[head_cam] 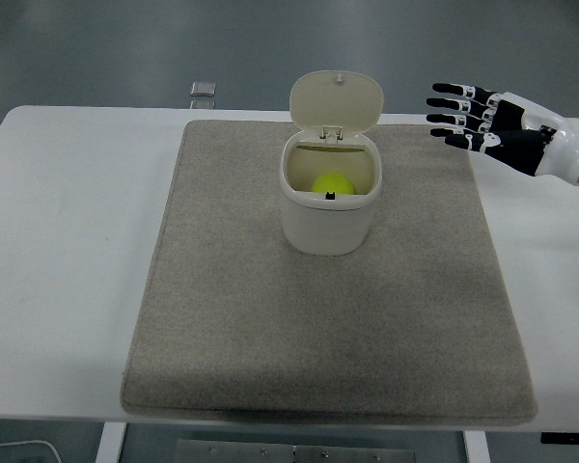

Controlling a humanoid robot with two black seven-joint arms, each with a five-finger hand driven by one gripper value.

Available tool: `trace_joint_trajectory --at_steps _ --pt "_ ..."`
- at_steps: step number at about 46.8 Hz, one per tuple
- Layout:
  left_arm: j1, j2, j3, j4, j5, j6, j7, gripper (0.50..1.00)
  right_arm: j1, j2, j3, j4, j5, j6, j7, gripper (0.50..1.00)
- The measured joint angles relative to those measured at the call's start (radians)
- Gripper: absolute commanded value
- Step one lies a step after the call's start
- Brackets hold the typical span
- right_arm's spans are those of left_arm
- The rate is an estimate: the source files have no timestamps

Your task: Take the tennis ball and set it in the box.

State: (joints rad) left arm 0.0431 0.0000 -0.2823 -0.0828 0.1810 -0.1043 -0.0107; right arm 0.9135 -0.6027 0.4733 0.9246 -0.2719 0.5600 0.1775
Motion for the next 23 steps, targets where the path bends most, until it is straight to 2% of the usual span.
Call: trace_joint_trajectory --at_steps 4,9,16,20,23 --pt "0.0 0.0 0.0 0.0 0.0 0.0 0.0 0.992 -0.011 0.027 0.001 -0.027 0.034 -0.041 -0.011 0.913" --pt "0.0 0.0 0.0 0.0 0.0 0.0 0.0 0.992 -0.019 0.058 0.01 -0.046 0.101 -0.139 -0.018 0.913" --pt "0.0 0.0 0.0 0.0 0.0 0.0 0.0 0.992 -0.021 0.097 0.014 -0.057 0.245 -0.275 -0.083 0.913" --pt "0.0 0.0 0.0 0.0 0.0 0.0 0.0 0.992 -0.02 0.111 0.016 -0.072 0.293 -0.327 -0.099 0.913" --pt "0.0 0.0 0.0 0.0 0.0 0.0 0.0 0.992 -0.018 0.115 0.019 -0.085 0.313 -0.338 -0.101 0.913"
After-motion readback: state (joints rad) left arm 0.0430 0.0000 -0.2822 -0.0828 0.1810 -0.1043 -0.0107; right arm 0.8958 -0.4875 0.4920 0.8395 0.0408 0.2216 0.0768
